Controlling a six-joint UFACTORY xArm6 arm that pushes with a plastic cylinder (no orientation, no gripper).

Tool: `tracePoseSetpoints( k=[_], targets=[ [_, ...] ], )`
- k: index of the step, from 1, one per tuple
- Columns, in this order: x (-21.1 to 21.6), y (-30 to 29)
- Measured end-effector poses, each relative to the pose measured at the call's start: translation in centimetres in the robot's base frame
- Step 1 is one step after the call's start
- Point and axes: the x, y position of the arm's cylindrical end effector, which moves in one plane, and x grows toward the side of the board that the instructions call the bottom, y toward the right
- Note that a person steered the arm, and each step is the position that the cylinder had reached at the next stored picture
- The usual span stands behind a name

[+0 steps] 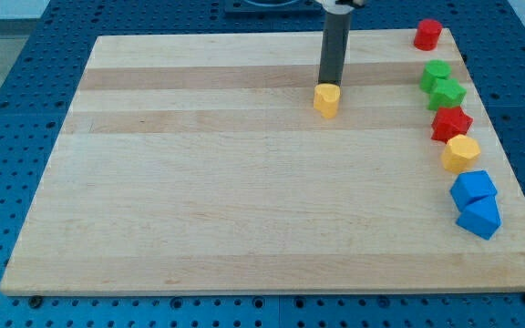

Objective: Point your arm at red circle

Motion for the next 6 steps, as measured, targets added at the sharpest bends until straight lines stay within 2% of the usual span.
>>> tracePoseSetpoints(
  k=[1, 3, 5, 6],
  targets=[
    [1.5, 0.0],
    [-5.2, 2.7],
    [-6.4, 11.4],
    [-8.3, 15.8]
  ],
)
